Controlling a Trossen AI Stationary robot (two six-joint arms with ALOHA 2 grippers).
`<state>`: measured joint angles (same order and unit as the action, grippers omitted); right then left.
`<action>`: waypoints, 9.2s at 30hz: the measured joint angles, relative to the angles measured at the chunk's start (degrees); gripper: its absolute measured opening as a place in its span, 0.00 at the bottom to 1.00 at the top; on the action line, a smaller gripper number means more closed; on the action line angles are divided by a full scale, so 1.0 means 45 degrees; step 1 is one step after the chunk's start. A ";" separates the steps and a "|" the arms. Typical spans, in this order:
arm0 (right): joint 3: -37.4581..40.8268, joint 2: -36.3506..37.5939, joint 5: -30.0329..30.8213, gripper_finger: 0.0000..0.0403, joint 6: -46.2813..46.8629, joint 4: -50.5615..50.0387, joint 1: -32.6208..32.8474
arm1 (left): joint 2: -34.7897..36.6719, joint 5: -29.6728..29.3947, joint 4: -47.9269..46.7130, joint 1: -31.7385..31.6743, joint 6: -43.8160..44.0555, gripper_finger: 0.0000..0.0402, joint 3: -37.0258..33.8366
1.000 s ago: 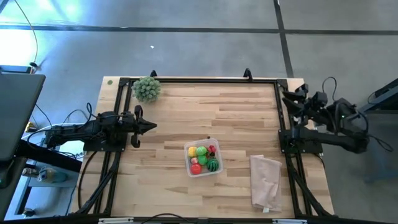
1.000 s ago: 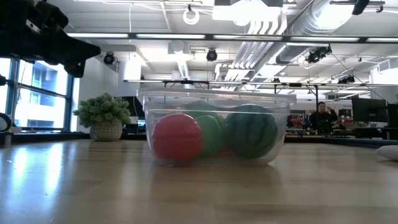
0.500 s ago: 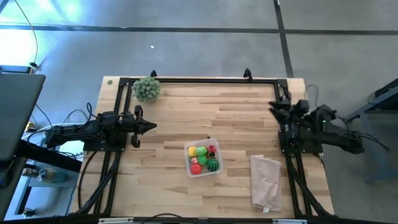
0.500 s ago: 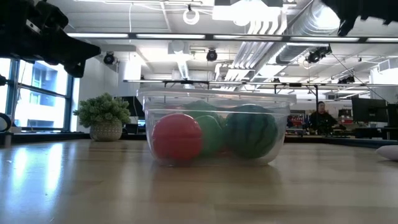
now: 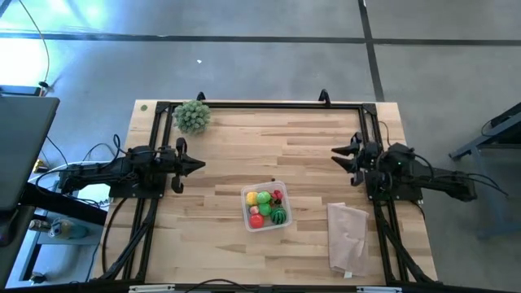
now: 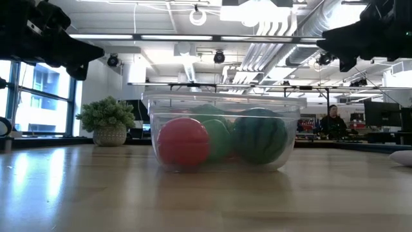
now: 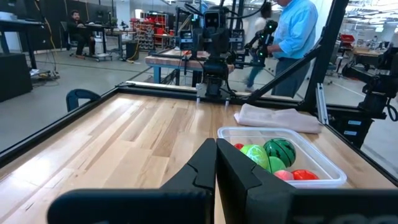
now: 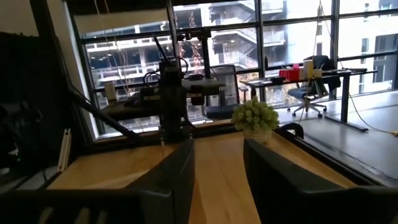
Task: Pick and placing Produce into tupperware
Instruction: Return to Home Position, then adjust the transparent bin on the table, then put the blueberry into the transparent bin
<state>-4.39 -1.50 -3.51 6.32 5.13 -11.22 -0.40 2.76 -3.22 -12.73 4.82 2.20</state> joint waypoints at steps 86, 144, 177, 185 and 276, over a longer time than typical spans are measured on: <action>0.0015 0.0000 0.1055 0.02 -0.0838 -0.3503 0.0000 | 0.0002 0.0000 0.0000 0.0000 -0.0005 0.00 0.0000; 0.0015 0.0005 0.3294 0.02 0.1870 0.1043 -0.0005 | 0.0005 0.0002 0.0000 -0.0005 -0.0002 0.00 0.0000; -0.6527 -0.8095 0.4320 0.22 -0.1373 -0.4174 -0.0015 | 0.0005 0.0005 0.0000 0.0000 -0.0004 0.00 0.0000; -0.6527 -1.2127 0.3117 0.22 -0.0508 -0.4227 -0.0015 | 0.0002 0.0005 0.0000 -0.0002 -0.0004 0.00 0.0000; -0.7270 -2.2596 -0.1086 0.23 -0.3258 0.4155 0.0983 | 0.0001 0.0005 0.0005 -0.0005 0.0000 0.00 0.0000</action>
<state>-37.10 -103.18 -8.39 -8.34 23.83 -6.80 -0.40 2.79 -3.20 -12.75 4.82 2.20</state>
